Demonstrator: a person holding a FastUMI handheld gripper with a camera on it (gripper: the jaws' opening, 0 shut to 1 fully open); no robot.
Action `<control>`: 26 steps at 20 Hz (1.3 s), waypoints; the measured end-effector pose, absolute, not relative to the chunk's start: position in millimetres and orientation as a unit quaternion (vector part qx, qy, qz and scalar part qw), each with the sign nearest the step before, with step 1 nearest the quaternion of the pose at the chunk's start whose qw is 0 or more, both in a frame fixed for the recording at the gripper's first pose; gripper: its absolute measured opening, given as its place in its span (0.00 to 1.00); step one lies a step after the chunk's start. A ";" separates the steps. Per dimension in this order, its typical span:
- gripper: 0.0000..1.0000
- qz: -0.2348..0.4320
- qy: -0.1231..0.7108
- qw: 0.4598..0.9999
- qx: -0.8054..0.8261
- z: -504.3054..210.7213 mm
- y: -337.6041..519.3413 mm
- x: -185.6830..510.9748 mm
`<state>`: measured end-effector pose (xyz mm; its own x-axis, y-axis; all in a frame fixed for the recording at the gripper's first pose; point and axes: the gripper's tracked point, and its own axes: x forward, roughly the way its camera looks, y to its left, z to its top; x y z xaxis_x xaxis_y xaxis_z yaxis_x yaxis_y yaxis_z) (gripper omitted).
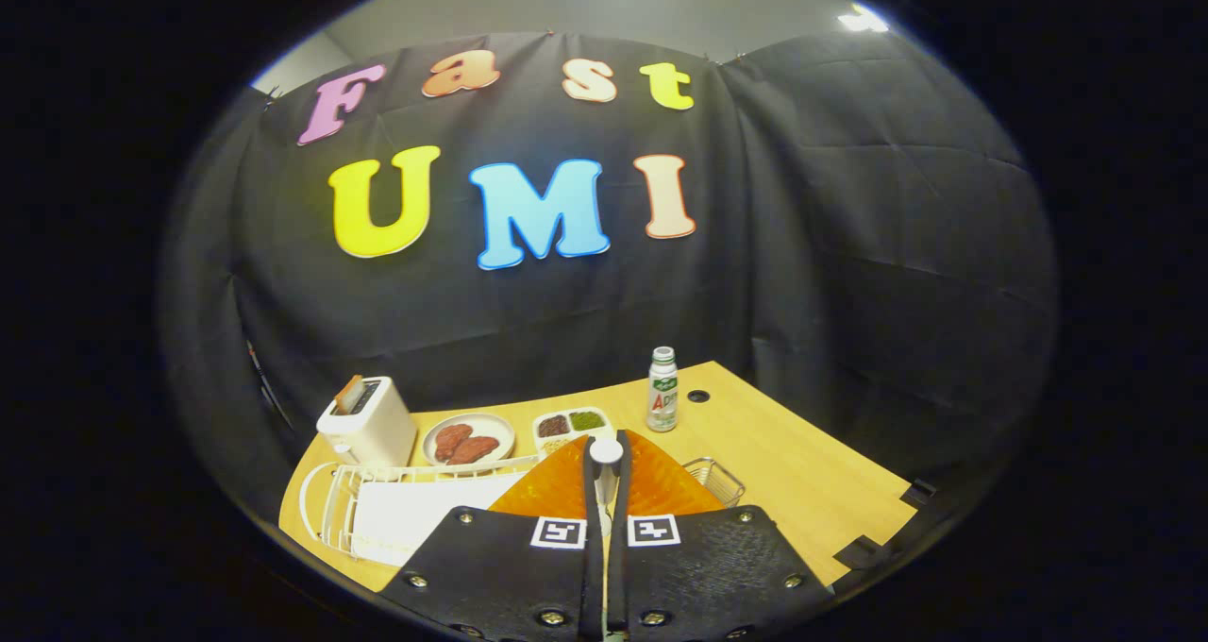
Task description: Take the plate from the dish rack, then take the spoon from the basket and place it into the plate.
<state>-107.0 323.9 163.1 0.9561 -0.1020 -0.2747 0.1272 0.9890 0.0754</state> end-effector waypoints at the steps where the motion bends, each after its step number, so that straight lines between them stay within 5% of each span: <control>1: 0.02 -0.045 0.140 0.988 0.040 160.7 334.9 -114.0; 13: 0.02 0.055 0.200 0.978 -0.005 89.8 425.6 -176.5; 26: 0.02 0.076 0.282 0.955 0.051 12.6 456.0 -199.7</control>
